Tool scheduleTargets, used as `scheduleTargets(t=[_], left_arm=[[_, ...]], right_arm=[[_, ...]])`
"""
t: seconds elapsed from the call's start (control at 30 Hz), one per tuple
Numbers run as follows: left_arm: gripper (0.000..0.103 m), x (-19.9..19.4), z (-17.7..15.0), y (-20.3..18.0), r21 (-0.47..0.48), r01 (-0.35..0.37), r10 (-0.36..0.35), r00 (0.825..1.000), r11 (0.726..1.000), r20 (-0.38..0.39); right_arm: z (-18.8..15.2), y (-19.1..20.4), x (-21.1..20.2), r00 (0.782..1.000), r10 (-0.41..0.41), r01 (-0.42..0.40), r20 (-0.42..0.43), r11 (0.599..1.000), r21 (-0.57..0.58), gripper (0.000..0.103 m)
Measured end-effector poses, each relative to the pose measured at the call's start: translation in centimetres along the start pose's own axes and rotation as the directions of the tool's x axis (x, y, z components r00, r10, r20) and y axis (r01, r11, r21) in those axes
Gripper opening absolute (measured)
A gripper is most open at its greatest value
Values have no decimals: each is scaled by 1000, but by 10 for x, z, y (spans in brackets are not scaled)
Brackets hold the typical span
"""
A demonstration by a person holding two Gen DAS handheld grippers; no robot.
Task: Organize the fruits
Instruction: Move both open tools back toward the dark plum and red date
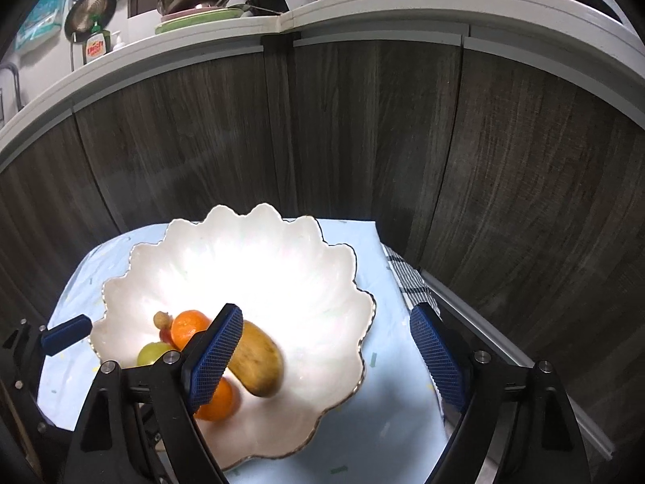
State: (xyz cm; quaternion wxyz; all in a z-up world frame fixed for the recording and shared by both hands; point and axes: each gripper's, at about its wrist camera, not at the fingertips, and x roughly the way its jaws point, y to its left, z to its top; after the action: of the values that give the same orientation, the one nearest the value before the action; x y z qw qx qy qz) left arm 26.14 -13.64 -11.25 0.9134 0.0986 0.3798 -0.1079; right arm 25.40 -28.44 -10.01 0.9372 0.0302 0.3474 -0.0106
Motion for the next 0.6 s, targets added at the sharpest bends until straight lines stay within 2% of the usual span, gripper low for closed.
scheduleTargets(t=[0.6], left_arm=[[101, -46, -5, 23, -13, -20, 21, 999, 1000, 46]], right_arm=[[-6, 19, -45, 1000, 1, -2, 27, 1000, 20, 86]])
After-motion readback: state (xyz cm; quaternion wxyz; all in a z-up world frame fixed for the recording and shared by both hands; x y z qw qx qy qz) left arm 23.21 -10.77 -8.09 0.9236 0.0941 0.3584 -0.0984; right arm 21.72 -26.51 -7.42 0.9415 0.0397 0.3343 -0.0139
